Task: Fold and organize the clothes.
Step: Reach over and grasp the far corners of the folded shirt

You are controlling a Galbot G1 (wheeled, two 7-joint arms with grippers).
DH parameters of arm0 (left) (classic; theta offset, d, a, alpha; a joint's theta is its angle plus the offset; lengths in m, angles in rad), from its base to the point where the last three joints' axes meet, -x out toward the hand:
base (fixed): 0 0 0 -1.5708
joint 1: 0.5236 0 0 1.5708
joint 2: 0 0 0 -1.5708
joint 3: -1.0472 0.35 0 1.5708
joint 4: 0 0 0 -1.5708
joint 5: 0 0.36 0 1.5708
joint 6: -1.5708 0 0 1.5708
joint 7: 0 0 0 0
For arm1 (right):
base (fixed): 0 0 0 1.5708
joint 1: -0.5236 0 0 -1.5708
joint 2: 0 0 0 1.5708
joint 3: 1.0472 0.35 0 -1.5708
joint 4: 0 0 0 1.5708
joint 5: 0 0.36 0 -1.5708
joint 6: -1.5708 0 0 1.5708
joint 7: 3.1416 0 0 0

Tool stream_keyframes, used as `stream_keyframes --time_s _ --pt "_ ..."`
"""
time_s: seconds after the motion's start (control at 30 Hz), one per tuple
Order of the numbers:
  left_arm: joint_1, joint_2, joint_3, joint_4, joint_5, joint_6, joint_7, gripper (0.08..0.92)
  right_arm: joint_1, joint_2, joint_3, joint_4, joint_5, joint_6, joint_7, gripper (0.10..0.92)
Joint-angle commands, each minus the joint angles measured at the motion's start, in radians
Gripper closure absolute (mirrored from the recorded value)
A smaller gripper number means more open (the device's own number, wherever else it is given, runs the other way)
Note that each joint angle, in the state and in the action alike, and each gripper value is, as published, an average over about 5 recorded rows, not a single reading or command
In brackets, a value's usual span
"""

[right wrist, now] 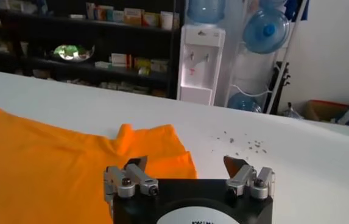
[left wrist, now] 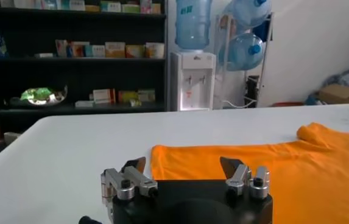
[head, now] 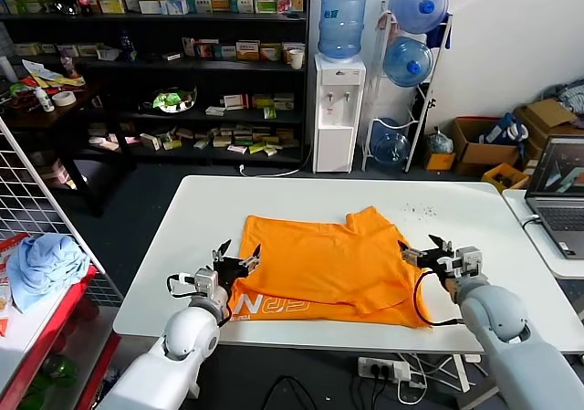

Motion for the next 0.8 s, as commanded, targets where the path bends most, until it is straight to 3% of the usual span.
stream_keyframes --time_s 0.03,0.23,0.8 --pt "-0.284 -0.079 0.071 0.348 -0.036 0.027 0.029 0.177 0.251 0.038 -0.062 -0.305 -0.038 -0.023 -0.111 0.203" --pt "-0.344 -0.131 0.062 0.459 0.003 0.019 0.047 0.177 0.289 0.075 -0.066 -0.384 -0.077 0.004 -0.15 0.203" --pt "-0.422 -0.189 0.027 0.597 0.002 0.068 0.05 0.177 0.342 0.17 -0.095 -0.517 -0.166 0.034 -0.18 0.203"
